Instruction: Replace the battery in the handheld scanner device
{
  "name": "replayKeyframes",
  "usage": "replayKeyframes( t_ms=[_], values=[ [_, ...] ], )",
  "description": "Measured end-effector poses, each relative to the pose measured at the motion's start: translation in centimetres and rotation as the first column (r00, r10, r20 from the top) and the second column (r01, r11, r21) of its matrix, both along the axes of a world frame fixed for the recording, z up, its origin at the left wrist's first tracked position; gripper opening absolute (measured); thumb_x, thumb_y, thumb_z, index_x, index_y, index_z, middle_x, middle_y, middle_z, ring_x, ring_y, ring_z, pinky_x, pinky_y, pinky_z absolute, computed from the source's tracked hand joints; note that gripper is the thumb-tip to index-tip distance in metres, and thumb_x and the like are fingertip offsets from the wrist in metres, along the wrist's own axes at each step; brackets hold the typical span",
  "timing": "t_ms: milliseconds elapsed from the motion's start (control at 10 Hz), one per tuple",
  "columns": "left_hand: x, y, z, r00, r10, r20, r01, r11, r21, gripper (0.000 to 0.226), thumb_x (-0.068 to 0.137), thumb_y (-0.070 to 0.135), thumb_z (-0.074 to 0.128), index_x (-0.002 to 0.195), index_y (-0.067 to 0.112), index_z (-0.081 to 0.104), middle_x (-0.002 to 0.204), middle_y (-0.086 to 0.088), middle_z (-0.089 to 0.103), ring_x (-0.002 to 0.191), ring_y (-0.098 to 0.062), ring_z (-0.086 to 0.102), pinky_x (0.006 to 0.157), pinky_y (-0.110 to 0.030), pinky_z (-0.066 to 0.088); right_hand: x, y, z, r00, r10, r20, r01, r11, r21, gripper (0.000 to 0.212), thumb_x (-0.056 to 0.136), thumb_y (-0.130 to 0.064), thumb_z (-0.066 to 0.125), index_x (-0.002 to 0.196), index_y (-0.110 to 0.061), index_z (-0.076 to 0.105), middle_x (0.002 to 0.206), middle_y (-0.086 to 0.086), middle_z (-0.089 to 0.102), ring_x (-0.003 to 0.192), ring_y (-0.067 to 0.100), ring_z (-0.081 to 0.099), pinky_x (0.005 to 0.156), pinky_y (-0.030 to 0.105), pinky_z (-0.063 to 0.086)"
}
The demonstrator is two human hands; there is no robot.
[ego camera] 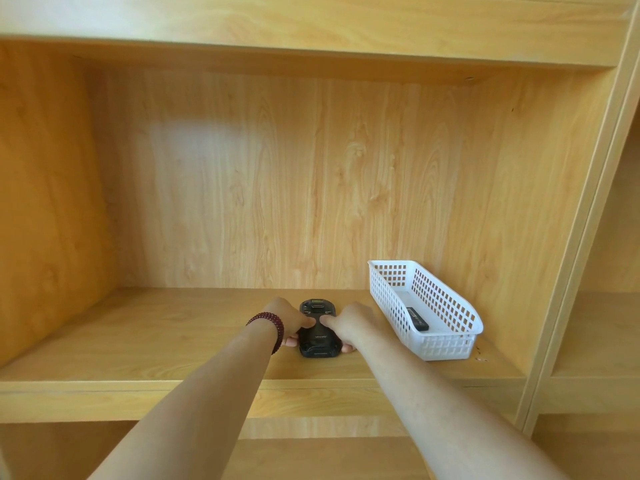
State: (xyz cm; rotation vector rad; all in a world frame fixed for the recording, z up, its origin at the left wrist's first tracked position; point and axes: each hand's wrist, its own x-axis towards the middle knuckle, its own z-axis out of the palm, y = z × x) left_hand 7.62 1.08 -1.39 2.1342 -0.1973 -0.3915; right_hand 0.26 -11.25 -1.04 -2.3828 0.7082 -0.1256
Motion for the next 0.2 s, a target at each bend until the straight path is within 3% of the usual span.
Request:
replayKeyframes(
  t_ms=[100, 200],
  values=[
    [-0.43, 0.0, 0.0, 1.0, -0.004, 0.025, 0.003, 0.999, 0.045, 0.024, 0.085, 0.027, 0.073, 0.081, 0.006, 0.061, 0.075, -0.008, 0.065, 0.063, -0.019, 0.065, 0.071, -0.032, 0.061, -0.24, 0.15, -0.04, 1.0, -0.004, 0.004, 0.004, 1.0, 0.018, 0.042, 0.091, -0.051, 0.058, 0.099, -0.009, 0.059, 0.063, 0.001, 0.059, 0.039, 0.01, 0.055, 0.035, 0.014, 0.034],
    [-1.23, 0.02, 0.52, 0.993, -0.015, 0.118, 0.008, 0.998, 0.06, 0.025, 0.087, 0.035, 0.067, 0.078, 0.015, 0.054, 0.086, -0.01, 0.068, 0.074, -0.023, 0.067, 0.078, -0.038, 0.061, -0.4, -0.41, 0.0, 0.999, -0.025, 0.044, 0.021, 0.997, 0.076, 0.052, 0.088, -0.055, 0.059, 0.101, -0.005, 0.061, 0.067, 0.003, 0.067, 0.053, 0.015, 0.069, 0.055, 0.022, 0.057]
  ],
)
